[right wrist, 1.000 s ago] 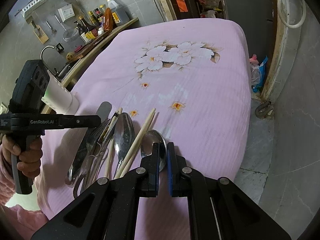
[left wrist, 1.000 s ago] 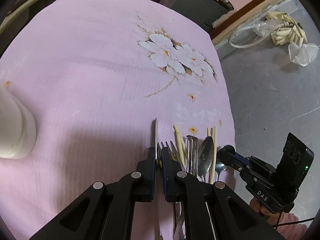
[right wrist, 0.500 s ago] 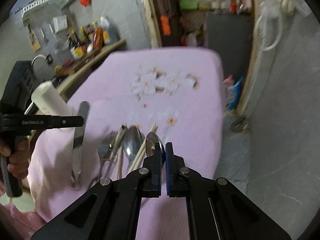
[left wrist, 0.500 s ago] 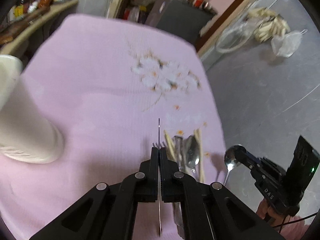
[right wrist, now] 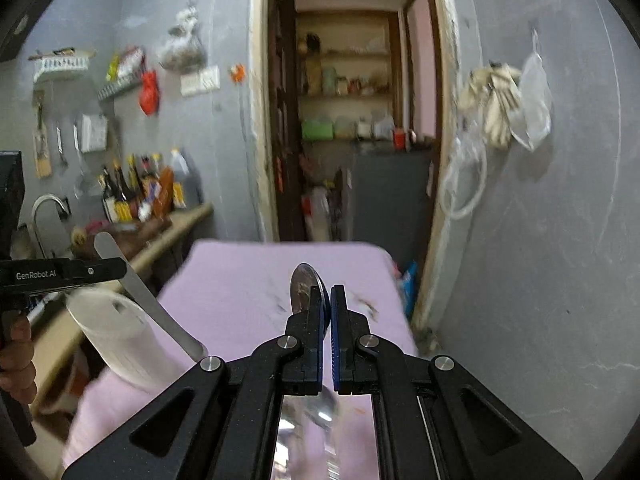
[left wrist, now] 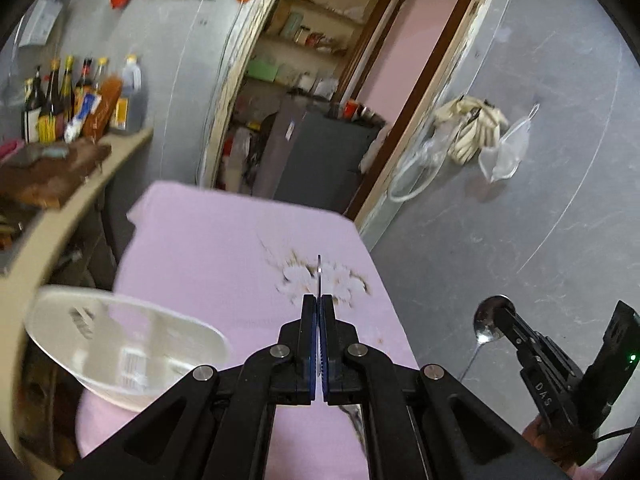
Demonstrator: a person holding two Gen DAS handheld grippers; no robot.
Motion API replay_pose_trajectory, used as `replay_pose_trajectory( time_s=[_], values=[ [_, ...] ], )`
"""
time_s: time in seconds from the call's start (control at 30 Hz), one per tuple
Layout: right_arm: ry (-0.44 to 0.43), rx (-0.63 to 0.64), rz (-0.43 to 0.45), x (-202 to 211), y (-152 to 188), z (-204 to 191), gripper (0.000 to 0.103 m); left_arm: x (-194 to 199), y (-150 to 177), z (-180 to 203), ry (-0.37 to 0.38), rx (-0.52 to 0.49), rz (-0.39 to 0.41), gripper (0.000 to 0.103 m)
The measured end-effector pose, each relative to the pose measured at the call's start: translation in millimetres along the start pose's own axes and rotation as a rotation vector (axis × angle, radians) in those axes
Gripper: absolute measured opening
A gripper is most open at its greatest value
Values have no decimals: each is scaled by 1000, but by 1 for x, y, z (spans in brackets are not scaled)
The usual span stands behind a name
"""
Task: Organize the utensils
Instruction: 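Carry knife and spoon to the white caddy and open both grippers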
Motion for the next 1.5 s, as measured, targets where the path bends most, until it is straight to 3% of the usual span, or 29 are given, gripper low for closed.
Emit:
replay_pose_trajectory(
  time_s=[0.33,0.5,0.63,0.93,1.27,1.33,1.37,1.4,1.47,1.5],
  values=[
    [-39,69,153,-8,-39,-127,3,101,-34,-81,-48,9,65,2],
    [-4,128,188,-25,-43,-172,3,120,-29,-115,-164,-8,87,2],
    [39,217,183,-44,-40,-201,3,105,-21,-135,-240,-11,49,2],
    [120,346,135,-74,-20,-229,3,43,-6,-155,-280,-29,-32,2],
    [10,302,24,-83,0,-221,4,10,7,-166,-258,-16,-105,2],
    [-26,286,-1,-85,4,-217,8,8,10,-169,-237,8,-117,2],
    [-42,275,-12,-85,5,-214,21,9,11,-171,-220,28,-121,2],
    [-55,261,-17,-85,7,-211,39,9,12,-173,-208,39,-122,2],
    [-87,216,-17,-82,8,-203,52,10,13,-175,-184,61,-124,3],
    [-87,204,-20,-81,8,-199,52,11,14,-176,-175,72,-123,3]
  ],
)
Point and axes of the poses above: each gripper's, at about its wrist camera, not at the fingertips, and x roughly against the way its jaws point, z to its right, y to its underside, the point moved 3 cm from there along -x, roughly the way its jaws point, and after that the axes turned 12 degrees about -z, right-handed, at the moved point
